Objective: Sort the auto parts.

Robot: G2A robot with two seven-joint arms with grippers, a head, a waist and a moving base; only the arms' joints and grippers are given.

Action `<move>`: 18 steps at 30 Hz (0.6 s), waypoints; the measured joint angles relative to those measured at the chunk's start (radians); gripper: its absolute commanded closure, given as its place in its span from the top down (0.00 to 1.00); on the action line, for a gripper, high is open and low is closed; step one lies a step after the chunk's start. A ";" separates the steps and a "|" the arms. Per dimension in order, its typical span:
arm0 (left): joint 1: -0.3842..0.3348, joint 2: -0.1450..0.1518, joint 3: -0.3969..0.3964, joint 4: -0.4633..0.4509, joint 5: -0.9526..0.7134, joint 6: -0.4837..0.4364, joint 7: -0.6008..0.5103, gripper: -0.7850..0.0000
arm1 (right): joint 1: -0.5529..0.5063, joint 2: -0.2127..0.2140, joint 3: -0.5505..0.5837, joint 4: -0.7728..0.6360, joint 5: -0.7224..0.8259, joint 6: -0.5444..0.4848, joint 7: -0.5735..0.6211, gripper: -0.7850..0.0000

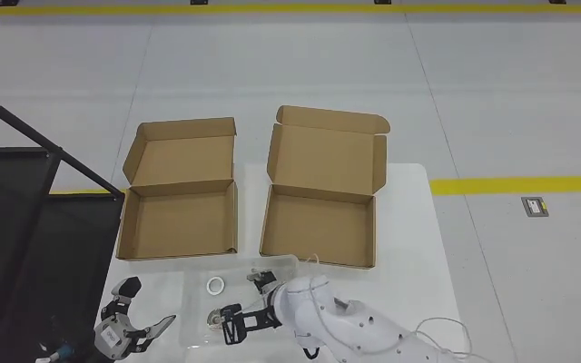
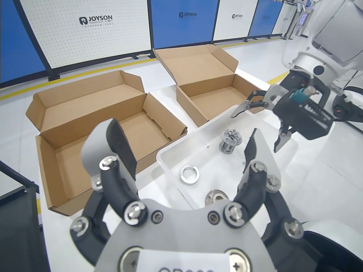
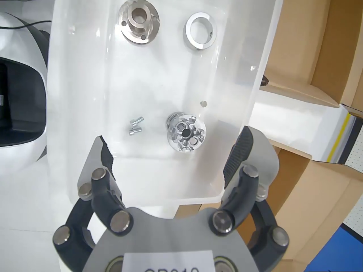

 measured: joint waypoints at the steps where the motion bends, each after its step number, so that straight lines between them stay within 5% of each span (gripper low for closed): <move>1: 0.000 0.000 0.000 0.000 0.000 0.000 0.000 1.00 | 0.015 -0.012 -0.010 0.026 0.010 0.002 0.003 1.00; 18: 0.000 0.000 0.000 0.000 0.000 0.000 0.000 1.00 | 0.148 -0.152 -0.085 0.369 0.146 -0.040 0.004 1.00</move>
